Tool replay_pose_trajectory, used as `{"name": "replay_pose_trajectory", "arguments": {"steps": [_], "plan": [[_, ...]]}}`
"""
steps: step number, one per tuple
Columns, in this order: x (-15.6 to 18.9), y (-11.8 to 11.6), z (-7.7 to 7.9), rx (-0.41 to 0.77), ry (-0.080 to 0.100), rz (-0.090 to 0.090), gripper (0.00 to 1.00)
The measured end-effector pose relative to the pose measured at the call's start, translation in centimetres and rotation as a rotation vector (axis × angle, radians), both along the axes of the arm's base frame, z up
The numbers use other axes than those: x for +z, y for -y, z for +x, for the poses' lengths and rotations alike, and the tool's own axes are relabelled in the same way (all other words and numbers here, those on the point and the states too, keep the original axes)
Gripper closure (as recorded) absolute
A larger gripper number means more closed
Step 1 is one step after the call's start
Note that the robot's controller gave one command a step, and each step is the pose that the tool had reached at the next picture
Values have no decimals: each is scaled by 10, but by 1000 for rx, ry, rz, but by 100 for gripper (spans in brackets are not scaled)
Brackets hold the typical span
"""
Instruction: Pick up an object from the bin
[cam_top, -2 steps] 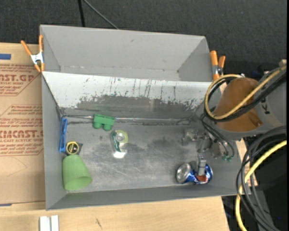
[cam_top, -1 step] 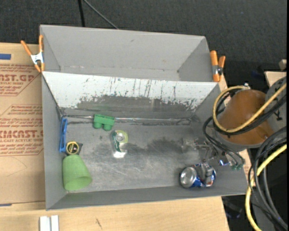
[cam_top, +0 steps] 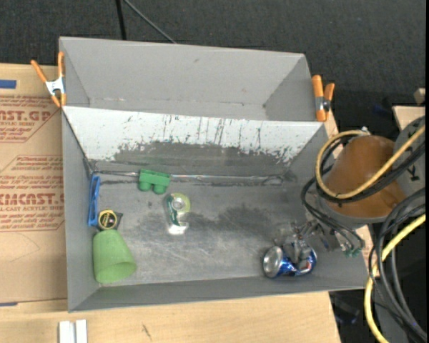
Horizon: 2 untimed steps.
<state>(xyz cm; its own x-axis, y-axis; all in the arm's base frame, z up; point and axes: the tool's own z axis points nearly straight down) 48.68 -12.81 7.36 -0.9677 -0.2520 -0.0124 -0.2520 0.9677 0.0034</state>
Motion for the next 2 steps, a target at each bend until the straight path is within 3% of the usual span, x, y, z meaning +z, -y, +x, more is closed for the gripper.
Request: {"name": "replay_pose_trajectory", "arguments": {"steps": [1,2], "plan": [[0,0,3,1,15,-2,0],[-3,4,12,-10,-15,3,0]]}}
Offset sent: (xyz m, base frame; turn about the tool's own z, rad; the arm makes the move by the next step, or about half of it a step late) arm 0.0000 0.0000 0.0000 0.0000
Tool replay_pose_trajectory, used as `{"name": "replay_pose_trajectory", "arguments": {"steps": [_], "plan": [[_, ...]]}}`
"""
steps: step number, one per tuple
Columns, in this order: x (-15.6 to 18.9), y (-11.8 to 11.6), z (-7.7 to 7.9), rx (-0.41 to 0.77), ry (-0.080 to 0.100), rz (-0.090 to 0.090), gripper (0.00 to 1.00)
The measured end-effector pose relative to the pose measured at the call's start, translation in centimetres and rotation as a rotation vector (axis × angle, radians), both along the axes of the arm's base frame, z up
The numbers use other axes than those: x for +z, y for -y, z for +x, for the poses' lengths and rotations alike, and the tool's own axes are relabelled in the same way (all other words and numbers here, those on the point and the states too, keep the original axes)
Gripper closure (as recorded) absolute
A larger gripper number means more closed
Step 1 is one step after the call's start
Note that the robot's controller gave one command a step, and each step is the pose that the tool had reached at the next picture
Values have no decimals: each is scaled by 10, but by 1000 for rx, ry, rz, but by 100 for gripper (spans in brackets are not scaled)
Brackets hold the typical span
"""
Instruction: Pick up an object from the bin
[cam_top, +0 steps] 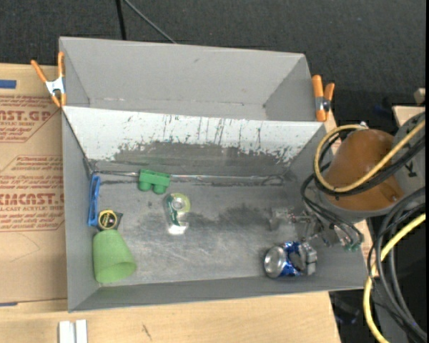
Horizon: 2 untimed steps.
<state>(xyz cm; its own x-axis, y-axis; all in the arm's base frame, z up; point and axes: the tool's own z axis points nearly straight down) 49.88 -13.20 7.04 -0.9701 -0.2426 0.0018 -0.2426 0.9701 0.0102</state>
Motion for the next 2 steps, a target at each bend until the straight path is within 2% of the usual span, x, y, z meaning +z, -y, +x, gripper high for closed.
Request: {"name": "replay_pose_trajectory", "arguments": {"steps": [1,2], "plan": [[1,1,-1,1,-5,-1,100],[140,-58,-15,9,12,-9,100]]}}
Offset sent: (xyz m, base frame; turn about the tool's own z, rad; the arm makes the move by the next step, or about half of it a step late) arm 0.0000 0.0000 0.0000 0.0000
